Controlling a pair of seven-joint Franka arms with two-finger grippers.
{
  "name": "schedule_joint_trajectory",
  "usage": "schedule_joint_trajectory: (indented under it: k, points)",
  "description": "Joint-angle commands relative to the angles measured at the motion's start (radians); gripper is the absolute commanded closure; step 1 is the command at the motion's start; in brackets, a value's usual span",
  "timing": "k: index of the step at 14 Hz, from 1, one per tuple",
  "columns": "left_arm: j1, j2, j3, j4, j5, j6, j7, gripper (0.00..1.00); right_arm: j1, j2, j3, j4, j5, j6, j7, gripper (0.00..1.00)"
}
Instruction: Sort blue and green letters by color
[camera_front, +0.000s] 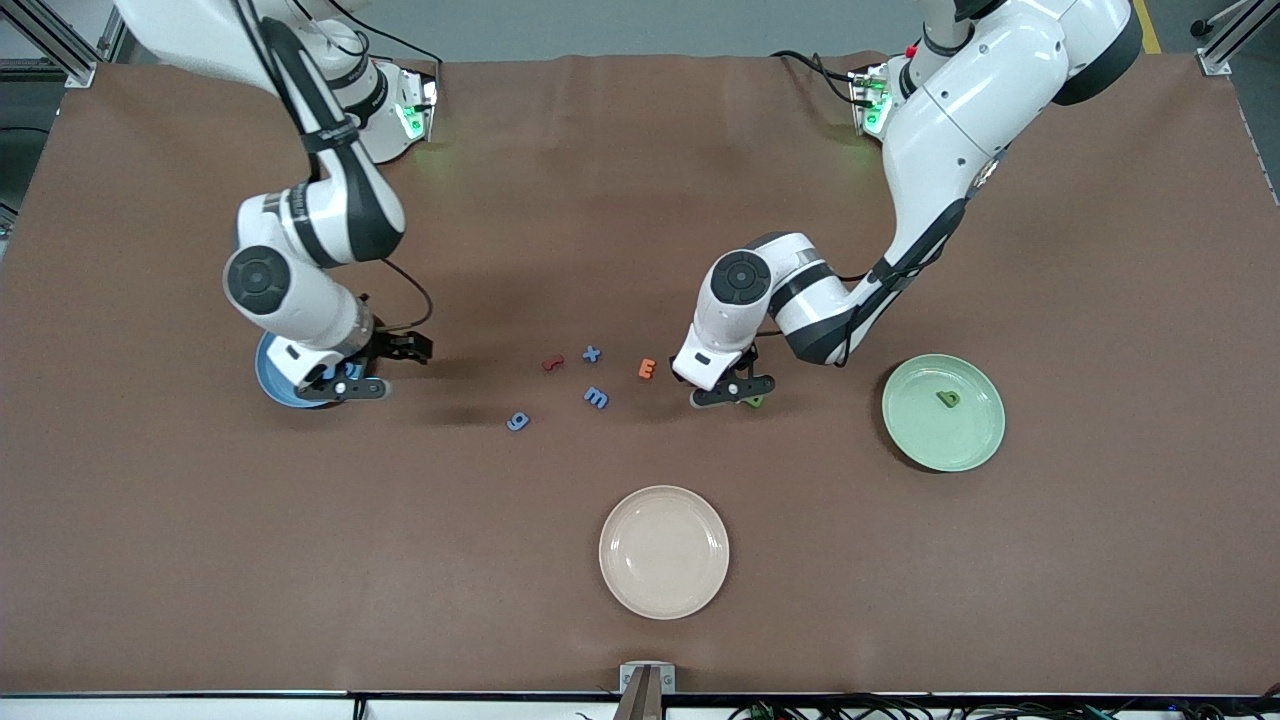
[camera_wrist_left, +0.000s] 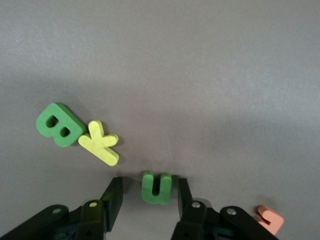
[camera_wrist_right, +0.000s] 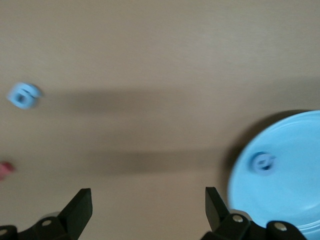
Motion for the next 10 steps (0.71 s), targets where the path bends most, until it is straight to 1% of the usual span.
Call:
schedule_joint_trajectory:
  k: [1, 4, 6, 7, 8, 10]
  points:
    - [-0.018, 0.012, 0.01, 0.014, 0.021, 0.007, -0.011, 0.48, 0.062, 0.107, -0.008, 0.144, 0.001, -0.036, 0.19, 0.0]
    - [-0.029, 0.018, 0.012, 0.014, 0.023, 0.007, -0.008, 0.51, 0.062, 0.127, -0.008, 0.213, 0.001, -0.061, 0.215, 0.0]
    - [-0.031, 0.018, 0.027, 0.013, 0.027, 0.007, -0.007, 0.55, 0.072, 0.148, -0.008, 0.258, 0.001, -0.111, 0.244, 0.0]
    - [-0.031, 0.018, 0.039, 0.013, 0.032, 0.007, -0.007, 0.61, 0.081, 0.162, -0.008, 0.267, 0.001, -0.108, 0.287, 0.0]
    - [-0.031, 0.018, 0.041, 0.013, 0.037, 0.007, -0.005, 0.7, 0.091, 0.177, -0.008, 0.278, 0.001, -0.104, 0.341, 0.0]
    - [-0.029, 0.012, 0.041, 0.013, 0.037, 0.004, -0.008, 0.98, 0.107, 0.197, -0.008, 0.293, 0.009, -0.096, 0.478, 0.0]
